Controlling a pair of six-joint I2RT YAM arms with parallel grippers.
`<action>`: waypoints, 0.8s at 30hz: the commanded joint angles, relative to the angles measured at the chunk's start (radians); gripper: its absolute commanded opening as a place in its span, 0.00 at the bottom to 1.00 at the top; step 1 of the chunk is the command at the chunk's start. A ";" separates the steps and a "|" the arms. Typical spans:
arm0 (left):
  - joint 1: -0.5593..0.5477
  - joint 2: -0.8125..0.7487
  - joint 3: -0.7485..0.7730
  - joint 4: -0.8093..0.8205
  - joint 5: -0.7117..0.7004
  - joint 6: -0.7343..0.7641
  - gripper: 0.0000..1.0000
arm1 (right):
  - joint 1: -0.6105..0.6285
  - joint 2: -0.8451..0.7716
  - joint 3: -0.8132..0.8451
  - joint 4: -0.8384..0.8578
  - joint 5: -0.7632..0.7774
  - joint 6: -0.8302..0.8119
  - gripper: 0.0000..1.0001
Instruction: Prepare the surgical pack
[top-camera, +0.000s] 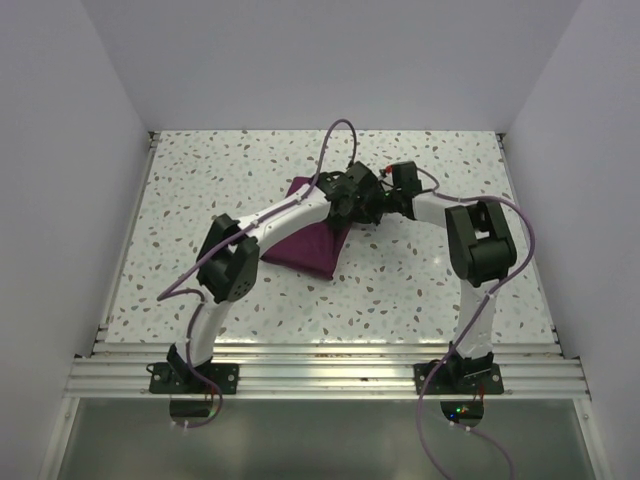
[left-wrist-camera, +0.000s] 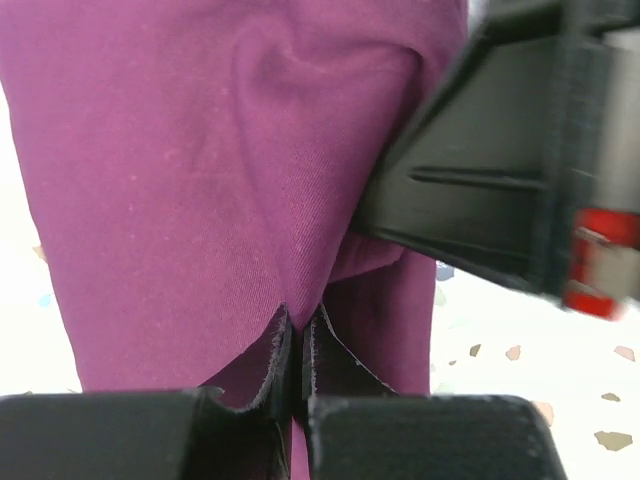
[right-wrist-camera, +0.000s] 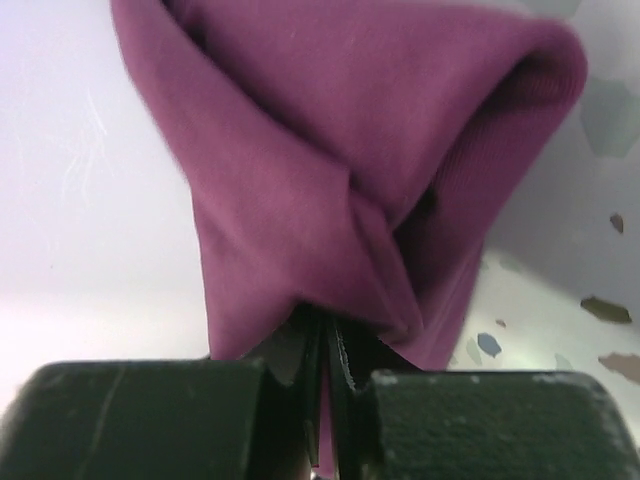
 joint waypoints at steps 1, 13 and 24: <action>0.000 -0.098 -0.036 0.061 0.087 0.034 0.00 | 0.013 0.020 0.030 0.109 0.046 0.059 0.04; -0.001 -0.208 -0.240 0.159 0.200 0.040 0.00 | -0.006 0.083 0.093 0.138 0.203 0.037 0.00; 0.015 -0.288 -0.298 0.198 0.310 0.051 0.45 | -0.041 -0.145 0.090 -0.303 0.186 -0.308 0.04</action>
